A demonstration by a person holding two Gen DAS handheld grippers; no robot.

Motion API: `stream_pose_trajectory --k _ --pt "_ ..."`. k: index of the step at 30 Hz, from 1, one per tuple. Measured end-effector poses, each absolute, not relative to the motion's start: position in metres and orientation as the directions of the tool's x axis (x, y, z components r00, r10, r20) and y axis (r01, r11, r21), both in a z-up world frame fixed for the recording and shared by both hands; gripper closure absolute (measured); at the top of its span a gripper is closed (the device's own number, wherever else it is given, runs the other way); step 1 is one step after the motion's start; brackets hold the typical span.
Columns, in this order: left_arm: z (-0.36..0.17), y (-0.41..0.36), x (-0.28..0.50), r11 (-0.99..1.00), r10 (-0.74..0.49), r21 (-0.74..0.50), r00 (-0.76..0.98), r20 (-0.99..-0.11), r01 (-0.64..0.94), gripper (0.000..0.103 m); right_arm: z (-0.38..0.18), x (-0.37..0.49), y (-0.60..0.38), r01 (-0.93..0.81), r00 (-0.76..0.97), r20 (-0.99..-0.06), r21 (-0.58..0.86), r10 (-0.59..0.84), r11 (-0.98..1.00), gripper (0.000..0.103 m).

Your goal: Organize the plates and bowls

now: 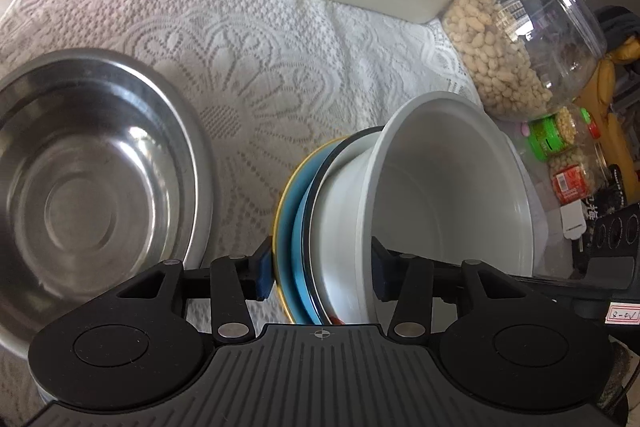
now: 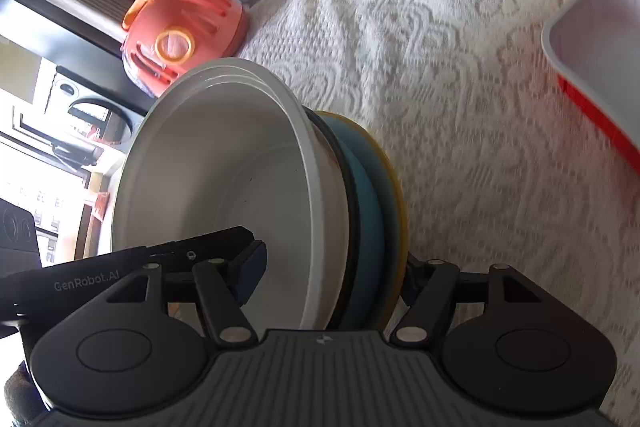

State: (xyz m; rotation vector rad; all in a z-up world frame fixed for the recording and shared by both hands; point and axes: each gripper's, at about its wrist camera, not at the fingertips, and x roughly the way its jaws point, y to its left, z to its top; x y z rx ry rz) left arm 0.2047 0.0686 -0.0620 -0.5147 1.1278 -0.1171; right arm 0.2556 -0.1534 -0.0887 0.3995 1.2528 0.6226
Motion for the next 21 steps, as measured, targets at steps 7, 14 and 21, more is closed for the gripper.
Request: stream_pose_trajectory --k 7,14,21 --pt "-0.070 0.070 0.177 0.864 -0.399 -0.485 0.407 -0.822 -0.132 0.053 -0.085 0.228 -0.148 -0.295 0.131 -0.786 0.552 0.605 0.780 0.036" --pt "-0.070 0.062 0.181 0.884 -0.376 -0.453 0.401 -0.835 -0.113 0.051 -0.085 0.227 -0.153 -0.307 0.177 -0.788 0.525 0.590 0.794 0.035" --pt "-0.071 0.056 0.187 0.893 -0.382 -0.443 0.390 -0.838 -0.079 0.043 -0.086 0.227 -0.148 -0.319 0.165 -0.833 0.461 0.527 0.828 0.031"
